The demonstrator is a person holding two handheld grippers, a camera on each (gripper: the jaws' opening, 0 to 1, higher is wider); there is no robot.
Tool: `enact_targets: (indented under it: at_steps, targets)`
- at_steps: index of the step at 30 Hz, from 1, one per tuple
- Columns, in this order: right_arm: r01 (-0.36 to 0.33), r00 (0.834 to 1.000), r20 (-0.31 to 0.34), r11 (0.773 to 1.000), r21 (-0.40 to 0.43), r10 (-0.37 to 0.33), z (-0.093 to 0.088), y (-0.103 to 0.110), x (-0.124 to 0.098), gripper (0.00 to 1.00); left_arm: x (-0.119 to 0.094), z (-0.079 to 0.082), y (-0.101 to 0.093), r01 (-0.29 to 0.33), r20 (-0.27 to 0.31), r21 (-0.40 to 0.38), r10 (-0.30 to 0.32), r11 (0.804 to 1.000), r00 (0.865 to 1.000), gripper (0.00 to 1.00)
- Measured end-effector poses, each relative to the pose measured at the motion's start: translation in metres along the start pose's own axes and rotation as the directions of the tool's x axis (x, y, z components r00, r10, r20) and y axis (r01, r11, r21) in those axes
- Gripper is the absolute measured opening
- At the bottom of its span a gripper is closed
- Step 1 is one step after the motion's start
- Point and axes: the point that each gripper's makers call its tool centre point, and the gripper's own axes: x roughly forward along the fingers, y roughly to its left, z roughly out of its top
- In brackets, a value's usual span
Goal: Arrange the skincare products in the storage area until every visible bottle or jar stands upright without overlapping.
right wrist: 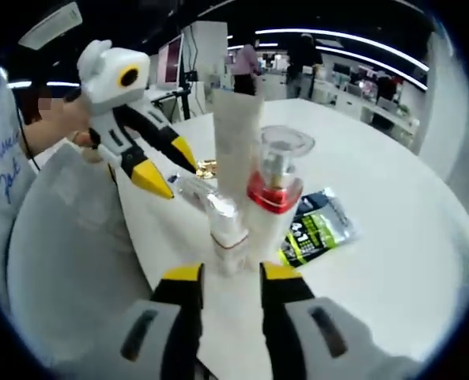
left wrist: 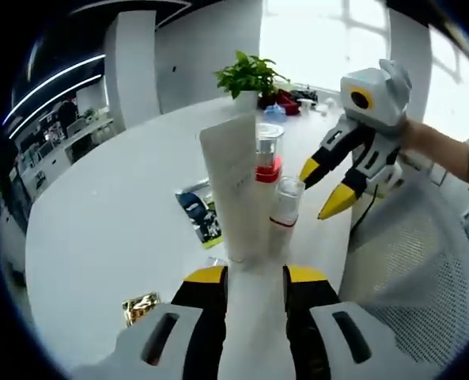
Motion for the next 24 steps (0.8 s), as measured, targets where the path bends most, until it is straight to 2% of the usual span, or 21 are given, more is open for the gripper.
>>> enact_targets:
  at_steps: [10,24]
  targets:
    - [0.047,0.998,0.031,0.999,0.005,-0.047,0.021,-0.004,-0.017,0.41,-0.03,0.005,0.021,-0.101,0.021,0.007,0.101,0.995,0.995,0.43]
    - [0.096,0.994,0.058,0.995,0.015,-0.097,0.036,-0.008,-0.029,0.61,-0.066,-0.004,0.031,-0.157,-0.014,0.02,0.157,0.987,0.987,0.62]
